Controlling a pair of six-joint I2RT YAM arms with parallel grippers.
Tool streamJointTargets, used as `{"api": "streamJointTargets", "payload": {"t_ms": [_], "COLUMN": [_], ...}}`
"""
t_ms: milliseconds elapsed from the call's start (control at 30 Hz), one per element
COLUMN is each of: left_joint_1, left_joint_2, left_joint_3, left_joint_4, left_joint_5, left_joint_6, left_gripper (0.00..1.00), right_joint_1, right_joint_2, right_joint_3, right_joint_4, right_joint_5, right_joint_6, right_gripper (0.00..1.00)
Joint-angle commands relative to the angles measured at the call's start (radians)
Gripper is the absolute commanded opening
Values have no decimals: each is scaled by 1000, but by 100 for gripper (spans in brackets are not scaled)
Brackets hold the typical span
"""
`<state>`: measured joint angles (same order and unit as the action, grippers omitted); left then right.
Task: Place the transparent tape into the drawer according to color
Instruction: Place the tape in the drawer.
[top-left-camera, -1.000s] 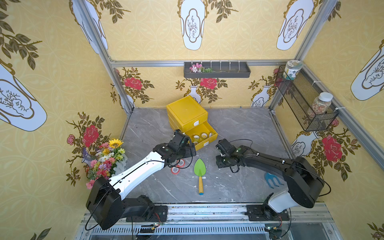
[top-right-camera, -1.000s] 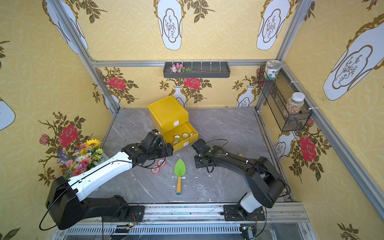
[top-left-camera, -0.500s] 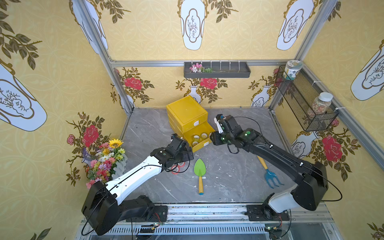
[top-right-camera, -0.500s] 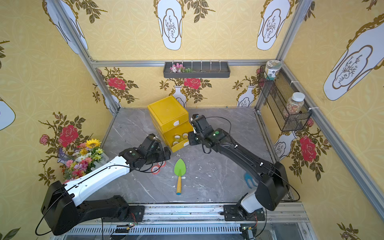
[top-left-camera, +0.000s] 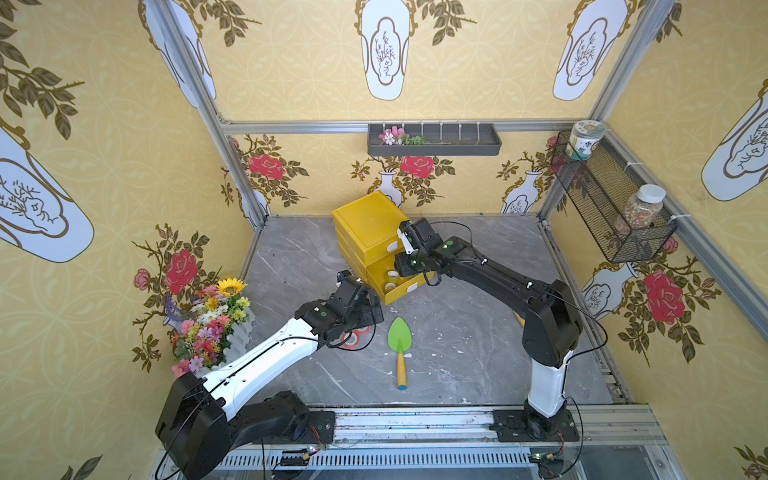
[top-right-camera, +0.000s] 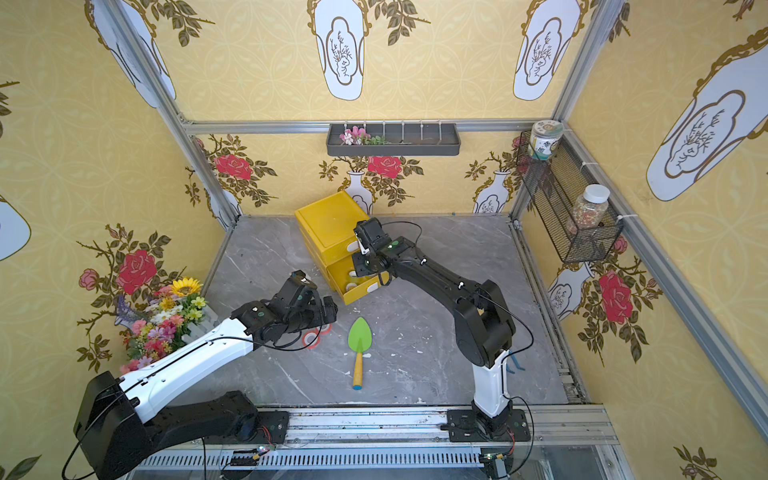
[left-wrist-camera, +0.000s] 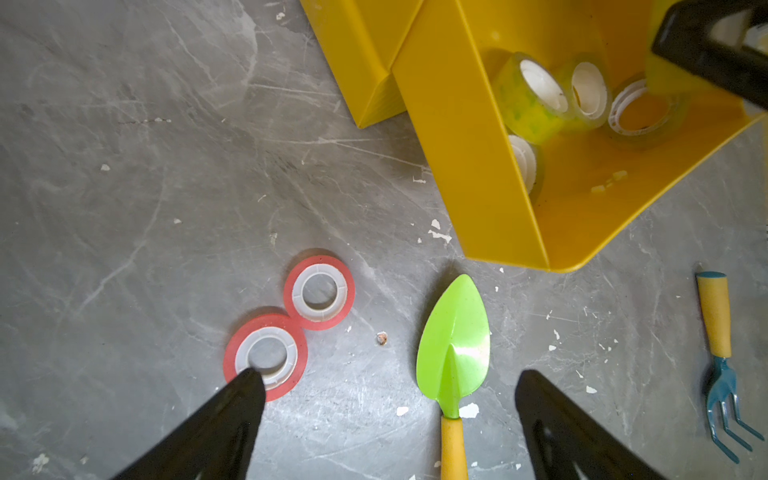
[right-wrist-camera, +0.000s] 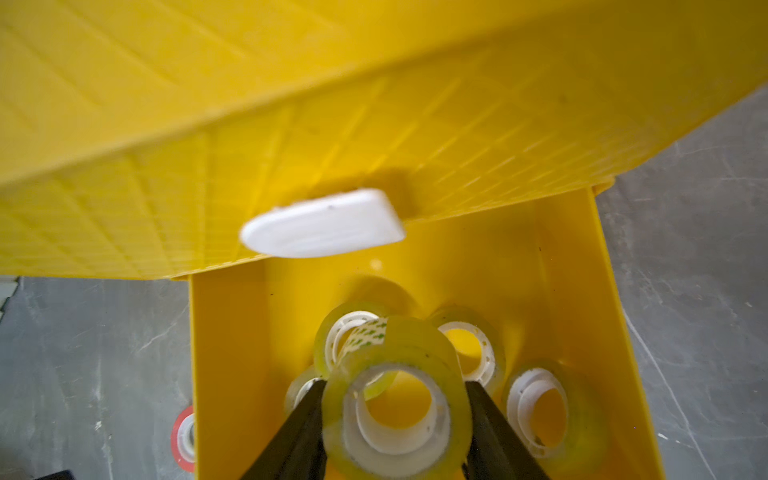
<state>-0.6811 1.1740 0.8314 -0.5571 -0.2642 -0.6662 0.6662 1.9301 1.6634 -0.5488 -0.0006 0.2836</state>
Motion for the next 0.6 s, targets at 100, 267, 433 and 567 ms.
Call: {"api": "streamJointTargets", "payload": {"t_ms": [100,267,433,567], "left_joint_1": [0,0,0,1], "left_joint_2": [2,9,8,-9], "left_joint_3": [-12,-20,-20,9], "left_joint_4": [-9,0,-1,2], "left_joint_5": [-4,-6,-6,-2], "left_joint_6": [-5,-11,-19,-12], "left_gripper": [100,100,100,100], "right_joint_1": [-7,-10,-10,-10], "right_joint_2": [4,-8,-48,-109], "right_joint_3": [-5,3,-16,-75], "right_joint_4": [36,40,45,63], "right_joint_5": [7,5,4,-4], "right_joint_6": [4,6,8,21], "right_gripper": [70,77,79,79]}}
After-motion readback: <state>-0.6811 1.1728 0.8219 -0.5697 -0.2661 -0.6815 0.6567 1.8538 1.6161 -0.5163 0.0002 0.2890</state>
